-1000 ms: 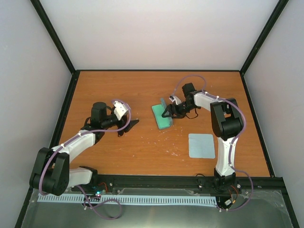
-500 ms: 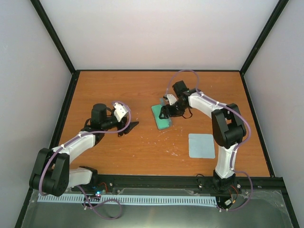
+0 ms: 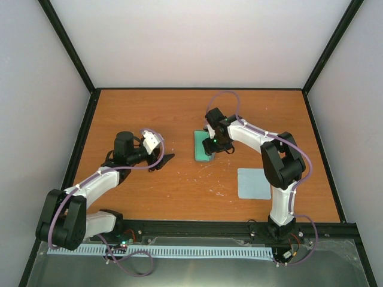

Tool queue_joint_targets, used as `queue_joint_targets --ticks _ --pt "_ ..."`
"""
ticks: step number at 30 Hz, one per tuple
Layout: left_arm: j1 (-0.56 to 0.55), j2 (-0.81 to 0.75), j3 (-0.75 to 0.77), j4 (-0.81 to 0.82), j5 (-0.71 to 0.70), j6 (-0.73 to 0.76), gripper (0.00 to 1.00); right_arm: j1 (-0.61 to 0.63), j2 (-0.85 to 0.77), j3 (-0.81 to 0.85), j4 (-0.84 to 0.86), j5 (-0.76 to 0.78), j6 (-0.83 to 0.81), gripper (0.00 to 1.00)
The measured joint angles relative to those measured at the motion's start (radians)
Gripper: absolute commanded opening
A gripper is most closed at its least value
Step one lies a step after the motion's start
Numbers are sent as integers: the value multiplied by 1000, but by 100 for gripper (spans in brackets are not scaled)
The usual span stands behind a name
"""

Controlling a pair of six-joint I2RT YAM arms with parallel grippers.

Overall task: Organize the sunglasses
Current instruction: Place the sunglasses case at the center of the board, then adjust the sunglasses case at the center of the board.

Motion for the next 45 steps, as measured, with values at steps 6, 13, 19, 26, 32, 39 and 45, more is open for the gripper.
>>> queue_joint_targets --ticks 6,13,19,26,32,39,45 --pt "0 -1 -3 0 0 0 100 13 0 1 -30 107 30 20" --pt "0 -2 -11 2 0 2 99 23 1 28 -74 165 30 13" --pt "0 -3 -16 7 0 2 99 26 1 50 -84 240 -17 14" --pt "0 -27 -21 8 -2 5 100 24 -89 -42 68 422 -248 18" --pt "0 -36 -21 7 -3 12 100 -37 -182 -82 209 432 -536 12" --pt "0 -37 -21 7 4 13 100 -153 -358 -259 326 175 -952 8" --pt "1 -37 -21 7 18 13 100 -195 -330 -233 313 28 -1187 6"
